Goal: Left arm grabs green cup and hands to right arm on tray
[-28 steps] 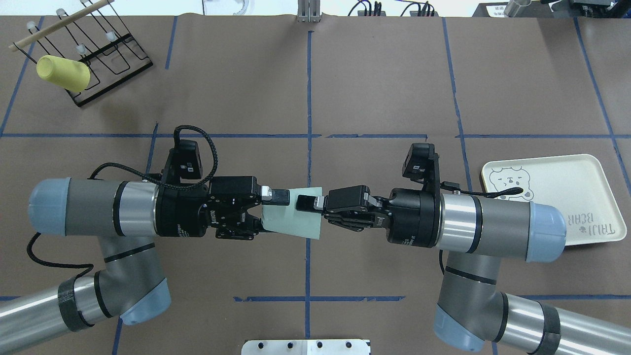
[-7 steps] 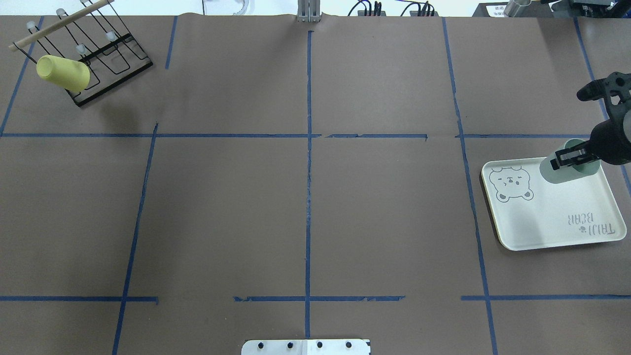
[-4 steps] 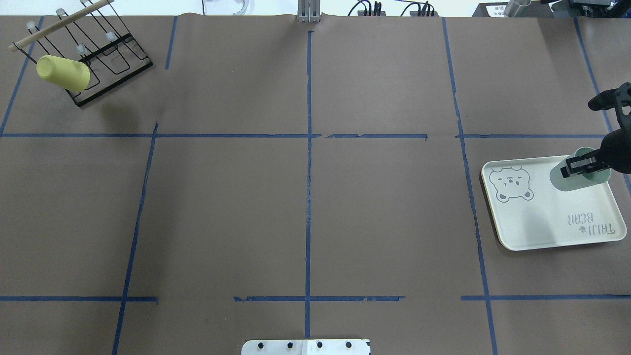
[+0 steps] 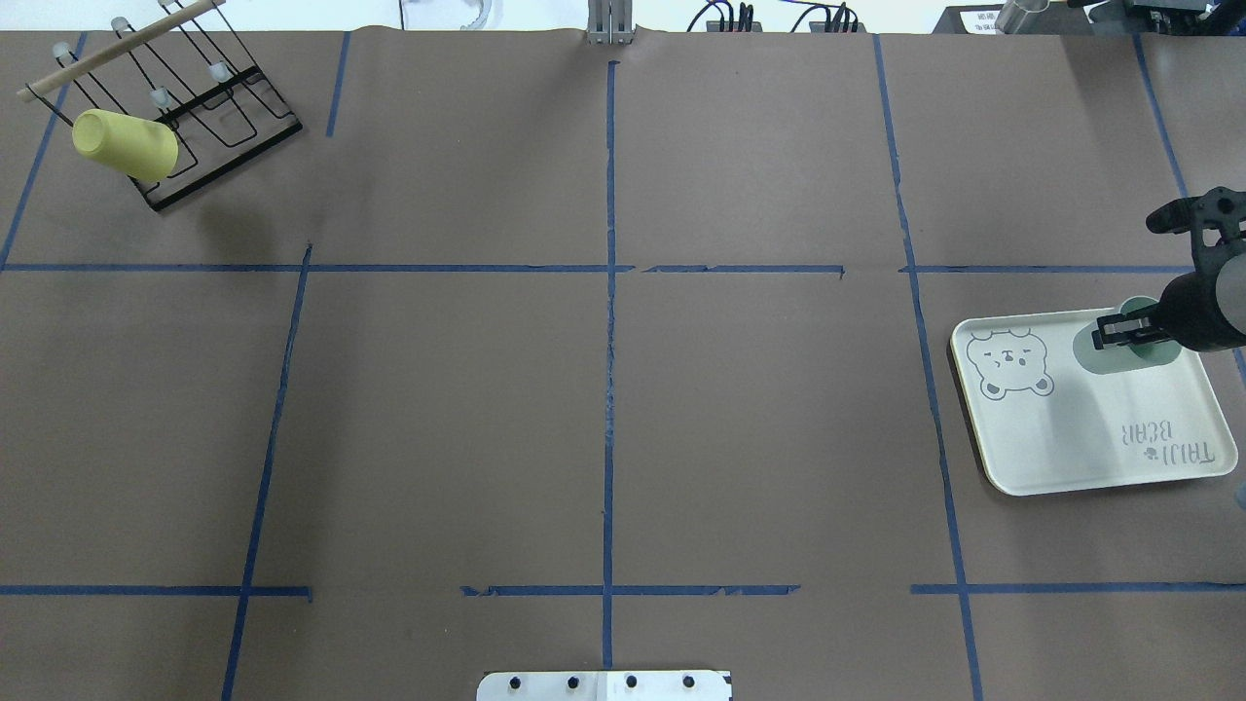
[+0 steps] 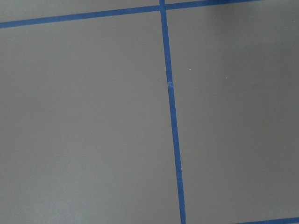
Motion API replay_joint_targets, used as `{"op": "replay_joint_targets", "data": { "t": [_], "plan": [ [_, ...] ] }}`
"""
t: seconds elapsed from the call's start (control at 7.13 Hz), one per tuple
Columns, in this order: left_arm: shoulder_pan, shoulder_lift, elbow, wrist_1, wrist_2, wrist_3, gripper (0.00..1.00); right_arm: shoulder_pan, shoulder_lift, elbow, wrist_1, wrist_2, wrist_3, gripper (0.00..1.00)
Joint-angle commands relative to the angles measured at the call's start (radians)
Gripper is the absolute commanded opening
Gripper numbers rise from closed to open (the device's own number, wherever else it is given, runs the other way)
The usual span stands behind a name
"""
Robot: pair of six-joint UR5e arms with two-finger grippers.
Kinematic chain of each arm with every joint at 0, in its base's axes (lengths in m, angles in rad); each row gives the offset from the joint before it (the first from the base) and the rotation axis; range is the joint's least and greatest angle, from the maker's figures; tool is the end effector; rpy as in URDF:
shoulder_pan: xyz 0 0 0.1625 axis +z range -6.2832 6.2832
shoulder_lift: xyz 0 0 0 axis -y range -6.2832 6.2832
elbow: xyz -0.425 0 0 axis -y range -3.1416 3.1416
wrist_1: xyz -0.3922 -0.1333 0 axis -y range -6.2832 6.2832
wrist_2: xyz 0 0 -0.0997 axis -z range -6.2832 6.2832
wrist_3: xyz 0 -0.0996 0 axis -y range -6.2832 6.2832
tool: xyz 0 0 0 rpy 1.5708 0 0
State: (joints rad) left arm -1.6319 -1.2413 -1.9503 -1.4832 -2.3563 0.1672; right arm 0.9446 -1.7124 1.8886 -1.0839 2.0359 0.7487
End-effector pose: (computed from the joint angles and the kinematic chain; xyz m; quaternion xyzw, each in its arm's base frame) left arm -0.0842 -0.3467 0.6192 0.0263 0.3822 0.0418 0.9228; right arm -0.1975 -0.4243 0.5233 0.1065 -0.3694 -0.0186 0.9230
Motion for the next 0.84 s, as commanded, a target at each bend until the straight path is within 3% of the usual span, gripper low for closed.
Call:
{"op": "replay_joint_targets", "data": {
  "t": [0.0, 0.14, 0.42, 0.7],
  "plan": [
    [0.000, -0.001, -0.004, 0.000, -0.001, -0.003, 1.00, -0.030, 0.010, -0.054, 0.016, -0.014, 0.006, 0.63],
    [0.000, -0.001, -0.004, 0.000, -0.001, -0.003, 1.00, -0.029, 0.008, -0.043, 0.018, -0.013, 0.006, 1.00],
    [0.000, -0.003, -0.004, 0.000, -0.001, -0.003, 1.00, -0.024, 0.007, -0.007, -0.011, 0.001, -0.002, 1.00],
    [0.000, -0.004, -0.002, -0.002, 0.000, 0.003, 1.00, 0.113, 0.008, 0.044, -0.140, 0.139, -0.139, 1.00]
  ]
}}
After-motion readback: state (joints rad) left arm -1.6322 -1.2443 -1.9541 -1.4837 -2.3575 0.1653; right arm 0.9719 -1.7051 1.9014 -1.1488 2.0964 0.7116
